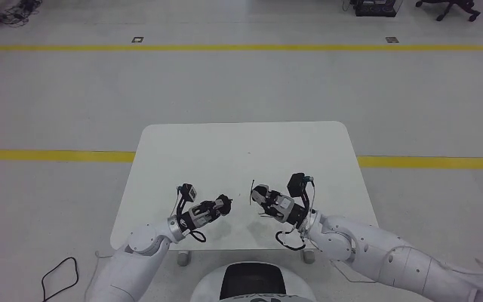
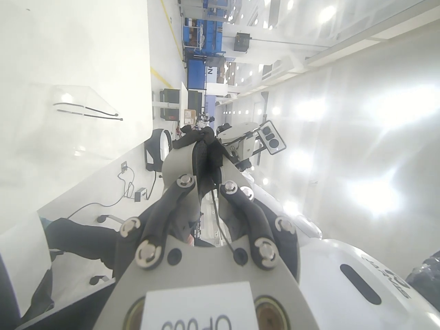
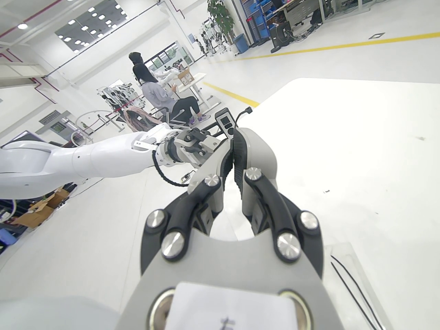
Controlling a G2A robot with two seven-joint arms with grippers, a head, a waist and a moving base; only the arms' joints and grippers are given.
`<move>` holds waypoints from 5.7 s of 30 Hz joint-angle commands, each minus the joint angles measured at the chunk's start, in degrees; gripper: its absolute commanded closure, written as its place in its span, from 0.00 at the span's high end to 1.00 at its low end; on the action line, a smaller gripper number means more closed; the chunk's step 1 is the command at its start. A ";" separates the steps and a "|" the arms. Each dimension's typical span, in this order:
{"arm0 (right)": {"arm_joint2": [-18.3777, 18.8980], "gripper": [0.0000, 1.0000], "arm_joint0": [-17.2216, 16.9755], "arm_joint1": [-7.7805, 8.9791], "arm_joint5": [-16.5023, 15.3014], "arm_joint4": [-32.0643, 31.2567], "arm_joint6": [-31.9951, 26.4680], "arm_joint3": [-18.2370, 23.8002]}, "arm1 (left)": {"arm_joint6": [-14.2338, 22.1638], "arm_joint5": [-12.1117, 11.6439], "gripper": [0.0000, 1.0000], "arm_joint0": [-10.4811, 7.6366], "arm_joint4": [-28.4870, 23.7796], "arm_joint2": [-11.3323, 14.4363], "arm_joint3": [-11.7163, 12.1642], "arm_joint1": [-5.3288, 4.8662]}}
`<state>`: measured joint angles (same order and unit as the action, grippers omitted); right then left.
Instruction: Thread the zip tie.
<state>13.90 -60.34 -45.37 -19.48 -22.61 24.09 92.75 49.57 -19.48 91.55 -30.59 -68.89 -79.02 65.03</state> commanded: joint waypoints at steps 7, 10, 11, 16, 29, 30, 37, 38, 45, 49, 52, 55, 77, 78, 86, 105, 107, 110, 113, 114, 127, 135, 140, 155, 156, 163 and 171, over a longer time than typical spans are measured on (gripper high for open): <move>1.59 0.00 -1.50 -0.65 0.00 0.60 1.56 0.06 | -4.09 0.00 0.00 0.86 1.83 1.12 -0.83 0.18; 2.43 0.00 -2.56 -1.43 0.00 -0.06 2.76 -0.36 | -5.78 0.00 0.00 1.98 2.51 1.23 -1.68 0.36; 2.73 0.00 -2.94 -1.78 0.00 -0.46 3.35 -0.64 | -6.68 0.00 0.00 2.52 2.95 1.11 -2.13 0.46; 3.55 0.00 -4.42 -3.24 0.00 -1.72 5.53 -1.73 | -7.38 0.00 0.00 4.36 3.40 0.63 -3.88 1.05; 3.93 0.00 -5.82 -5.80 0.00 -3.91 8.65 -4.55 | -8.89 0.00 0.00 4.98 5.61 0.81 -4.88 2.95; 3.93 0.00 -5.82 -5.80 0.00 -3.91 8.65 -4.55 | -8.89 0.00 0.00 4.98 5.61 0.81 -4.88 2.95; 5.36 0.00 -7.00 -6.23 1.29 -4.37 8.05 -4.25 | -11.58 0.00 0.00 4.89 5.30 1.94 -4.64 3.14; 5.79 0.00 -7.43 -6.42 1.41 -4.67 8.15 -4.26 | -12.44 0.00 0.00 5.02 5.24 2.10 -4.88 3.20; 7.84 0.00 -9.43 -7.68 1.68 -6.95 8.22 -4.74 | -14.38 0.00 0.00 6.17 5.82 1.65 -6.60 3.44; 9.05 0.00 -10.33 -8.33 1.28 -7.79 8.03 -5.29 | -14.31 0.00 0.00 6.66 6.10 1.27 -7.01 3.57; 9.88 0.00 -10.96 -8.82 0.85 -8.41 7.61 -5.68 | -14.13 0.00 0.00 6.87 6.46 1.16 -6.94 3.67; 10.73 0.00 -11.51 -9.30 0.49 -8.97 7.19 -5.97 | -14.05 0.00 0.00 6.89 6.72 1.10 -6.87 3.78; 15.48 0.00 -14.69 -12.29 0.00 -12.00 3.88 -6.77 | -13.14 0.00 0.00 7.17 7.07 0.05 -6.57 4.40; 15.61 0.00 -14.76 -12.38 0.00 -12.07 3.73 -6.80 | -13.11 0.00 0.00 7.16 7.09 0.04 -6.54 4.42; 16.67 0.00 -15.32 -13.11 0.00 -12.42 2.48 -7.05 | -12.85 0.00 0.00 7.12 7.13 -0.14 -6.45 4.63; 18.19 0.00 -16.31 -14.18 0.00 -13.21 1.17 -7.44 | -12.35 0.00 0.00 7.22 7.24 -0.58 -6.30 5.01; 18.32 0.00 -16.46 -14.23 0.00 -13.30 0.93 -7.42 | -12.28 0.00 0.00 7.24 7.23 -0.65 -6.32 5.05; 18.49 0.00 -16.61 -14.31 0.00 -13.27 0.51 -7.36 | -12.21 0.00 0.00 7.27 7.22 -0.75 -6.35 5.11; 18.62 0.00 -16.73 -14.37 0.00 -13.25 0.17 -7.31 | -12.17 0.00 0.00 7.32 7.20 -0.86 -6.37 5.17; 18.64 0.00 -16.76 -14.39 0.00 -13.25 0.04 -7.32 | -12.16 0.00 0.00 7.34 7.20 -0.90 -6.38 5.19; 19.41 0.00 -17.33 -14.54 0.00 -13.39 -0.47 -7.68 | -12.08 0.00 0.00 7.60 7.09 -1.52 -6.55 5.43; 20.27 0.00 -18.07 -14.38 0.00 -13.58 -0.30 -7.45 | -12.01 0.00 0.00 7.77 7.03 -1.84 -6.64 5.59; 20.64 0.00 -18.39 -14.31 0.00 -13.62 -0.42 -7.21 | -11.84 0.00 0.00 7.84 6.84 -2.02 -6.67 5.70; 19.75 0.00 -17.72 -14.60 0.00 -13.00 -3.98 -7.86 | -11.43 0.00 0.00 8.32 7.53 -2.13 -7.27 5.97; 19.75 0.00 -17.72 -14.61 0.00 -12.99 -3.99 -7.90 | -11.45 0.00 0.00 8.34 7.58 -2.16 -7.31 5.98; 20.03 1.00 -18.09 -14.43 0.00 -12.46 -4.01 -7.66 | -11.57 0.00 0.00 8.55 7.63 -2.43 -7.57 6.09; 20.55 1.00 -19.86 -12.24 0.00 -8.69 -2.69 -4.05 | -10.59 0.00 0.00 9.05 5.30 -3.56 -7.73 6.16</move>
<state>34.50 -79.99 -58.18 -19.48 -32.07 21.40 87.99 38.69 -19.48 100.55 -24.89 -72.21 -86.83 71.19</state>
